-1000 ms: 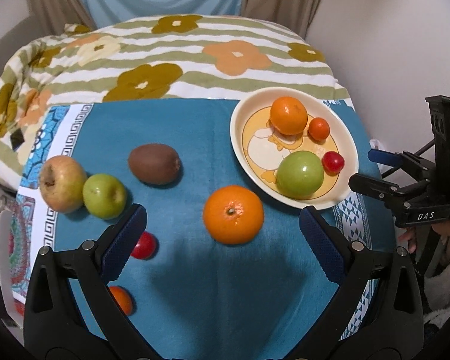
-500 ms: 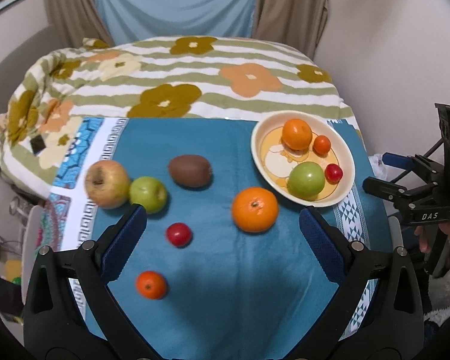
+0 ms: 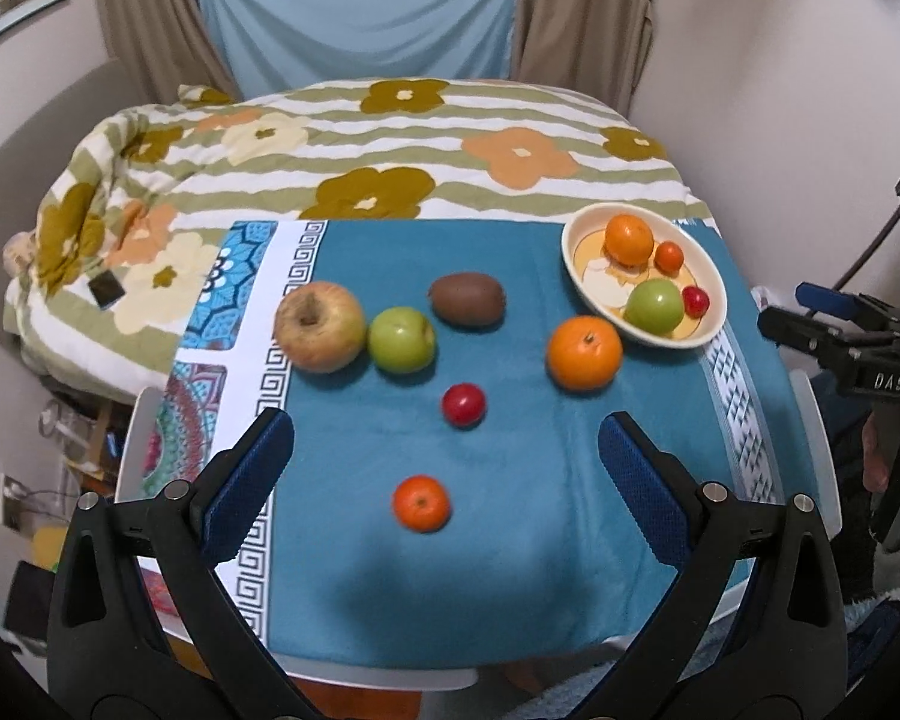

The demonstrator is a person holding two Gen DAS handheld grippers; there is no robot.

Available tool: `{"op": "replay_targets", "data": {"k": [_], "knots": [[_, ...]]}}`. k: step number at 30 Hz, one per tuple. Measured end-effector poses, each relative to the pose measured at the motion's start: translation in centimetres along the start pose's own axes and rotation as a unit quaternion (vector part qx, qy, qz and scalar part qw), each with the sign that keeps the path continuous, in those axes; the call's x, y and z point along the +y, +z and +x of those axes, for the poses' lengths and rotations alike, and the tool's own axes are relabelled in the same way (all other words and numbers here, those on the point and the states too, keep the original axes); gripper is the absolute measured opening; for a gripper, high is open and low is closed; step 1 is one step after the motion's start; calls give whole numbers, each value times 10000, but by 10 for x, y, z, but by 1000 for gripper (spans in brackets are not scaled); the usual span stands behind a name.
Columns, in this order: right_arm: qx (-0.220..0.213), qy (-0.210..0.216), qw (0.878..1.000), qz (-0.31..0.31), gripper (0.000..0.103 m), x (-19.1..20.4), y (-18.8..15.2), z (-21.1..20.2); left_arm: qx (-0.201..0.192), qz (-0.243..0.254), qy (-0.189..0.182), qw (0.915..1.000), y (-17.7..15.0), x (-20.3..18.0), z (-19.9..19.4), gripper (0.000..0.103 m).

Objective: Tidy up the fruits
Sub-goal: 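Withdraw both tools from the bowl toward the remaining fruits, then grasp a small tangerine with the left tool while the right tool grasps the large orange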

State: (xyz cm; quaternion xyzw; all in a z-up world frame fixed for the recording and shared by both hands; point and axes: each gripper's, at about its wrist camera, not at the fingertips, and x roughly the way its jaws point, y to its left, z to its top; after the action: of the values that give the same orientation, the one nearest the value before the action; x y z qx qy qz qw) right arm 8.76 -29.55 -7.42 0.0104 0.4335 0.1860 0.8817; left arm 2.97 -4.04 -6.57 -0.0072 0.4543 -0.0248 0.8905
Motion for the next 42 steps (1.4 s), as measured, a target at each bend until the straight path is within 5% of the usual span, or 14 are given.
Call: {"op": "replay_targets", "data": {"k": [12,22,32,42], "knots": [[322,-550,9976,277,102,50,-31,45,305,549,-388,9973,-46,30,46,103],[470,-611,9966,277,102,69,-43,91,611,1241,-731,9877,-76,19,103,79],[543,-686,9957,304,99,72,-35,115,837,1335,-892,9835,-77,17,119,43],[632,-834,9940,308,84,73,-24,140,884,1221,-1025,9832,-75,24,121,43]]}}
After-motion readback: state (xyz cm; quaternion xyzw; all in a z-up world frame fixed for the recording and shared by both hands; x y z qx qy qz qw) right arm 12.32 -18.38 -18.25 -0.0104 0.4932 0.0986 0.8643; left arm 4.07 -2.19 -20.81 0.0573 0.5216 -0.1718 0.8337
